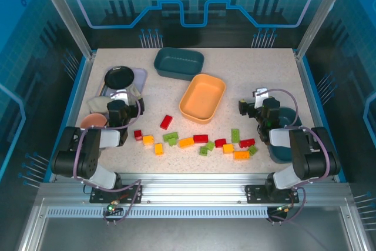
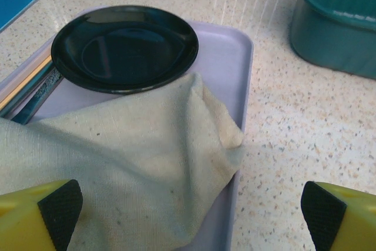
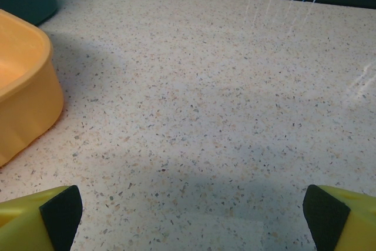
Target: Sort the legos into containers by color
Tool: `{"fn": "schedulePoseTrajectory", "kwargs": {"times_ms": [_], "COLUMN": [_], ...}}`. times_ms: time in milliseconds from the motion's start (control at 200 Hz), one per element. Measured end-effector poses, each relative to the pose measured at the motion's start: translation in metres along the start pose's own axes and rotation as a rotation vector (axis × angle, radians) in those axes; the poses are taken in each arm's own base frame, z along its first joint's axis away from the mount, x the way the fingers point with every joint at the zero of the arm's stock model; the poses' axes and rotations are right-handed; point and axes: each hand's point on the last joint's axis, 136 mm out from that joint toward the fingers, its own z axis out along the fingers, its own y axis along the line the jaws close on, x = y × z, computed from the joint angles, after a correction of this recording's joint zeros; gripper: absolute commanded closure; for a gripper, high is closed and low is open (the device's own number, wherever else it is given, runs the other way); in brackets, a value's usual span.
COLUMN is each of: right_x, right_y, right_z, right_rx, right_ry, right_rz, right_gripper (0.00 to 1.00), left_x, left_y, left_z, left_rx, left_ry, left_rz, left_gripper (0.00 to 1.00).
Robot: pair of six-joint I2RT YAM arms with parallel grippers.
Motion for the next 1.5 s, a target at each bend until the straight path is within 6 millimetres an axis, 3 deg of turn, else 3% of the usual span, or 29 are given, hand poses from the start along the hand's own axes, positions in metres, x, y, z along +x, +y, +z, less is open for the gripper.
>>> {"fn": "schedulePoseTrajectory", "kwargs": {"times_ms": [75, 205, 310, 385, 550, 615, 685, 760, 840, 950, 1055, 1160, 1295, 1401, 1501], "right_x": [-0.005, -0.05, -0.11, -0.168, -0.306, -0.339, -0.35, -0.331, -0.287, -0.212, -0.137, -0.075, -0.015, 0.017, 0.032], "right_y": [0.0, -0.004, -0.008, -0.007, 0.01, -0.002, -0.018, -0.023, -0.011, -0.003, -0.006, -0.02, -0.024, -0.018, -0.015], "right_z": [-0.001, -0.017, -0.043, -0.067, -0.149, -0.178, -0.193, -0.192, -0.177, -0.158, -0.153, -0.151, -0.141, -0.127, -0.109], "right_rx": [0.011, 0.061, 0.099, 0.115, 0.06, 0.048, 0.033, 0.035, 0.014, 0.047, 0.106, 0.179, 0.211, 0.197, 0.183], "right_ry": [0.028, -0.043, -0.166, -0.277, -0.493, -0.483, -0.442, -0.327, -0.13, 0.157, 0.424, 0.633, 0.834, 0.948, 0.997], "right_rz": [-0.005, -0.015, -0.015, -0.024, 0.052, 0.195, 0.297, 0.354, 0.407, 0.442, 0.477, 0.536, 0.576, 0.568, 0.557], "right_gripper": [0.0, 0.0, 0.0, 0.0, 0.0, 0.0, 0.02, 0.12, 0.19, 0.19, 0.21, 0.22, 0.22, 0.23, 0.25], "left_x": [-0.009, -0.079, -0.143, -0.185, -0.265, -0.288, -0.309, -0.313, -0.3, -0.245, -0.193, -0.16, -0.132, -0.105, -0.085], "left_y": [-0.01, -0.039, -0.062, -0.077, -0.104, -0.1, -0.09, -0.075, -0.07, -0.091, -0.105, -0.117, -0.147, -0.172, -0.189], "left_z": [-0.004, -0.028, -0.062, -0.089, -0.14, -0.153, -0.158, -0.147, -0.125, -0.088, -0.07, -0.073, -0.085, -0.097, -0.108], "left_rx": [0.0, 0.018, 0.045, 0.073, 0.143, 0.149, 0.156, 0.166, 0.151, 0.177, 0.194, 0.225, 0.292, 0.339, 0.368], "left_ry": [0.029, -0.083, -0.205, -0.284, -0.398, -0.361, -0.318, -0.226, -0.093, 0.159, 0.361, 0.481, 0.573, 0.65, 0.703], "left_rz": [0.028, 0.051, 0.034, 0.019, -0.008, -0.096, -0.213, -0.318, -0.372, -0.377, -0.392, -0.409, -0.39, -0.357, -0.335], "left_gripper": [0.01, 0.01, 0.01, 0.01, 0.01, 0.01, 0.01, 0.01, 0.01, 0.02, 0.07, 0.07, 0.08, 0.09, 0.09]}}
